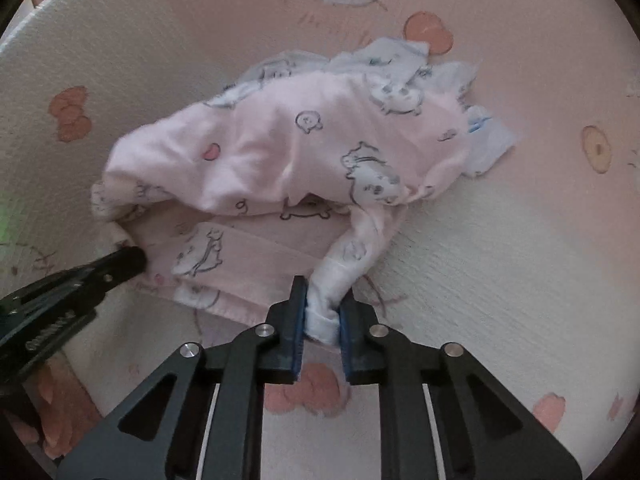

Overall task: Fold clothes
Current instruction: 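Grasp the pink garment's edge with the right gripper and pull it out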

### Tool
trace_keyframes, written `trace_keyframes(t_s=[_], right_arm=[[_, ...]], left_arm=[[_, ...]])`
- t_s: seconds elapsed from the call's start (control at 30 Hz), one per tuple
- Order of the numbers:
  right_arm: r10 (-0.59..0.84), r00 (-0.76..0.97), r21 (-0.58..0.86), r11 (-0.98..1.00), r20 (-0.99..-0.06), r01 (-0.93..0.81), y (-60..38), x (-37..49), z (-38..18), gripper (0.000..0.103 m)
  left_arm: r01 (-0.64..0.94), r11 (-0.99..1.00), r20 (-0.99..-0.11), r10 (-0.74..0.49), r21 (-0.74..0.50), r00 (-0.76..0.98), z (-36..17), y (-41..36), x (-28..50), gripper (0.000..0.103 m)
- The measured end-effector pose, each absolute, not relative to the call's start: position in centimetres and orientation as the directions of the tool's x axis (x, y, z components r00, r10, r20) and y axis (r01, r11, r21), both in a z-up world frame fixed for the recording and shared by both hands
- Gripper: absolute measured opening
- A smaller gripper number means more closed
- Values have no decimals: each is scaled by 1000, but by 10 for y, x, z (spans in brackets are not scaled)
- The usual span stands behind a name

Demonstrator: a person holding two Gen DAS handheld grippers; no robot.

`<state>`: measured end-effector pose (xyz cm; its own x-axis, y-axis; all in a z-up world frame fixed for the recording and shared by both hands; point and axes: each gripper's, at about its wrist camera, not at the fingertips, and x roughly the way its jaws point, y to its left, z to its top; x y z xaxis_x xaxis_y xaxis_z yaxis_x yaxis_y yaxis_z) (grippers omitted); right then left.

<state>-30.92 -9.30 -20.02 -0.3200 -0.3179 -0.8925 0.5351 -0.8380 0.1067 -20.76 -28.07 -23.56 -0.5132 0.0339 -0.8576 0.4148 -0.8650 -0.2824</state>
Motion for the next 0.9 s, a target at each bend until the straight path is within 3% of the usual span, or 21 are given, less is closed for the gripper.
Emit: trace_keyframes(t_s=[0.27, 0.47, 0.5, 0.53, 0.57, 0.6, 0.73, 0.77, 0.9], right_arm=[[-269, -368, 41, -852, -890, 522, -53, -265, -172, 12], [-205, -373, 15, -892, -905, 452, -8, -226, -176, 12], [-186, -375, 5, -900, -908, 435, 3, -219, -176, 12], [-164, -378, -9, -908, -911, 418, 14, -213, -175, 12], [-149, -383, -20, -915, -912, 402, 24, -206, -173, 12], [-146, -385, -15, -923, -911, 386, 36, -198, -170, 12], [-142, -365, 20, -947, -920, 320, 72, -178, -164, 16], [-128, -361, 10, -950, -924, 312, 77, -173, -164, 17], [-122, -347, 21, -959, -930, 282, 91, -170, -175, 43]], left_arm=[[244, -901, -827, 185, -358, -530, -234, -237, -207, 4], [244, -893, -830, 210, -379, -517, -235, -247, -197, 6], [254, -891, -832, 203, -375, -516, -235, -253, -196, 9], [264, -890, -834, 195, -371, -516, -234, -259, -195, 20], [269, -886, -833, 199, -378, -516, -235, -264, -193, 39], [260, -874, -823, 232, -411, -518, -237, -266, -189, 47], [212, -838, -787, 344, -504, -512, -246, -244, -191, 57], [192, -858, -797, 330, -477, -506, -246, -236, -192, 61], [235, -925, -857, 152, -298, -492, -239, -216, -178, 61]])
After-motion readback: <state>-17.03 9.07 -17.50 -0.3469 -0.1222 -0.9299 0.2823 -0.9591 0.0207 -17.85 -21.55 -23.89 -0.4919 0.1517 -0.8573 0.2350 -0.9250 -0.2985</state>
